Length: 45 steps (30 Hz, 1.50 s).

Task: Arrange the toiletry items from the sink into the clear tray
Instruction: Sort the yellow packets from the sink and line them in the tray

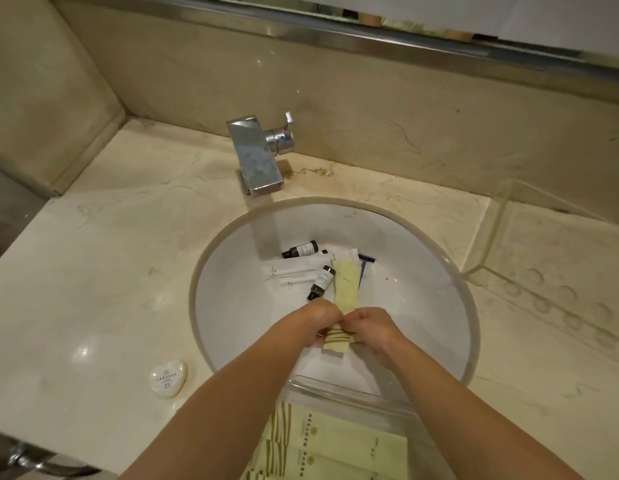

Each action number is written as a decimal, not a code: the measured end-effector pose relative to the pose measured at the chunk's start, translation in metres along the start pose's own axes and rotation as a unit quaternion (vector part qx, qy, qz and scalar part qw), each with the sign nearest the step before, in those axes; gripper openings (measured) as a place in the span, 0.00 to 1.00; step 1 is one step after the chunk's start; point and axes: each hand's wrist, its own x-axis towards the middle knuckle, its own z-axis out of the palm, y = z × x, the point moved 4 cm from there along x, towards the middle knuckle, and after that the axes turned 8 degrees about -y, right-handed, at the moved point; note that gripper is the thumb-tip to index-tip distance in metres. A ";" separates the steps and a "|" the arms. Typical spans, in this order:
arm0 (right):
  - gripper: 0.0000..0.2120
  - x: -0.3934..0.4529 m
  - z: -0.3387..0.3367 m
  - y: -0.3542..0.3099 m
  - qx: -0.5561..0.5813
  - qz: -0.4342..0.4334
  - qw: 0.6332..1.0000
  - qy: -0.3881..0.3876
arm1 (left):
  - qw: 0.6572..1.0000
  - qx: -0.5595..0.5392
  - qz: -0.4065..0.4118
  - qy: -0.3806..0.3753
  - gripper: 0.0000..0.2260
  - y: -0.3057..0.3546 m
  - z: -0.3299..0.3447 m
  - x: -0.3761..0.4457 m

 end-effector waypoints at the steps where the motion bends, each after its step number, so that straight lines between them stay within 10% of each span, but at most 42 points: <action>1: 0.07 -0.003 -0.001 -0.001 0.006 -0.002 1.000 0.005 | 1.000 -0.015 0.002 -0.004 0.06 0.001 0.001 -0.003; 17: 0.24 -0.088 -0.008 -0.042 0.023 -0.110 0.992 0.063 | 0.987 -0.005 0.159 0.036 0.09 0.032 0.010 -0.088; 30: 0.13 -0.160 -0.030 -0.033 0.225 -0.151 0.943 0.191 | 0.963 0.164 0.200 -0.072 0.05 0.018 -0.005 -0.171; 45: 0.04 -0.215 -0.012 0.036 0.046 -0.101 0.986 0.124 | 0.951 0.239 0.187 -0.054 0.04 -0.043 -0.011 -0.195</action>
